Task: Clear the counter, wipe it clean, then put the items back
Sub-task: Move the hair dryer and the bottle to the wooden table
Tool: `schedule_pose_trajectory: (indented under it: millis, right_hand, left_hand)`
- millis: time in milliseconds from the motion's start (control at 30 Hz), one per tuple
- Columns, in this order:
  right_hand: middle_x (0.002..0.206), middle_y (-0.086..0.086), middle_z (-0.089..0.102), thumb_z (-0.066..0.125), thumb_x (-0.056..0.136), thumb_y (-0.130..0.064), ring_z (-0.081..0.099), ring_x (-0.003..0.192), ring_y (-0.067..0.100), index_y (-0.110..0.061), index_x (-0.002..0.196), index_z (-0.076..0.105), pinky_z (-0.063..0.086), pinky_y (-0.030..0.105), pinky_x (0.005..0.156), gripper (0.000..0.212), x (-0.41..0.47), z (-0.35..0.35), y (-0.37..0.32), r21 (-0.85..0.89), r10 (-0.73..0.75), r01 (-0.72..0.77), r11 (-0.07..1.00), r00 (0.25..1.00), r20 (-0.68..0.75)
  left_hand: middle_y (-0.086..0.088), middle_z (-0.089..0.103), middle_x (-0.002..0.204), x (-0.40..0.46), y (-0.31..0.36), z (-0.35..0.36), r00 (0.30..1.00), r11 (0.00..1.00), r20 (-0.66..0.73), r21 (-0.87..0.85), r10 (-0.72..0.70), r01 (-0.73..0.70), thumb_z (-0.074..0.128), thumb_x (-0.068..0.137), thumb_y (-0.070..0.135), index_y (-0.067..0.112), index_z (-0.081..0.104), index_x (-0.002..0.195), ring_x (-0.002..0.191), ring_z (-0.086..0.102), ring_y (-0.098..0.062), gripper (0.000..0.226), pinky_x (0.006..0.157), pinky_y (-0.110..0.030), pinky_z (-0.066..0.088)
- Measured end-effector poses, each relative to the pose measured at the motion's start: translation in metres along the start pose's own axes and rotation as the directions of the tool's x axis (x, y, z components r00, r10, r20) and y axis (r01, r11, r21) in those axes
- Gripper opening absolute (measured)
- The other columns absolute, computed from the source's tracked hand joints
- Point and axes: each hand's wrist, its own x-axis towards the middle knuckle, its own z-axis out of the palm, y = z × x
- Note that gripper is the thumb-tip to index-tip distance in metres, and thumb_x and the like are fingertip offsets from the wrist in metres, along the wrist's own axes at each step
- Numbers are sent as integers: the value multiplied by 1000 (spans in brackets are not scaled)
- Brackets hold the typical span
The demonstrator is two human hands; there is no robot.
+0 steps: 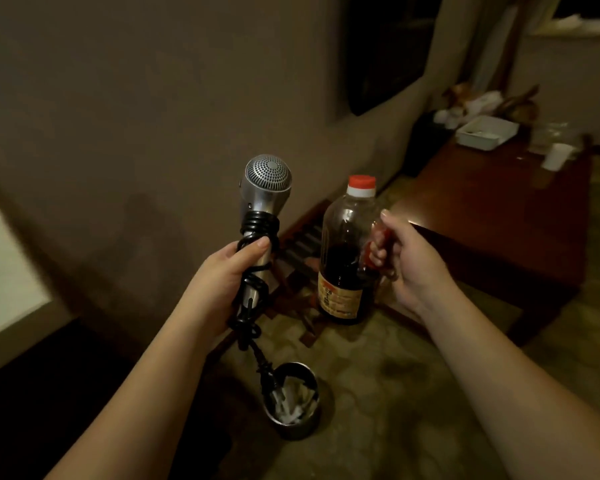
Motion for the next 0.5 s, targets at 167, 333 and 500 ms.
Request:
schedule_pose_trajectory:
  millis: [167,333,500]
  right_hand:
    - [55,-4,46,52,93,-39,43,52,10,-21,64,54,36,29,69,34,26,-103,-17,45,-15,19,999,996,-89]
    - [58,-4,47,50,93,-44,42,57,12,-21,65,53,32,35,71,37,60,-202,-31,-44,-49,43,998,988,-144]
    - [60,-5,49,49,94,-45,45,60,12,-23,66,56,33,35,72,36,92,-278,-39,-59,-38,25,998,972,-232]
  left_hand:
    - [1,66,64,48,-10,111,995,999,88,-2,-44,44,62,88,30,12,64,102,50,60,-12,23,47,-25,47]
    - [-9,72,84,92,-26,206,988,994,116,38,-105,101,68,81,39,11,65,111,68,66,-22,41,66,-35,51]
    - [-3,75,92,131,-41,278,981,983,122,126,-148,132,64,88,39,20,67,108,77,71,-17,28,63,-28,51]
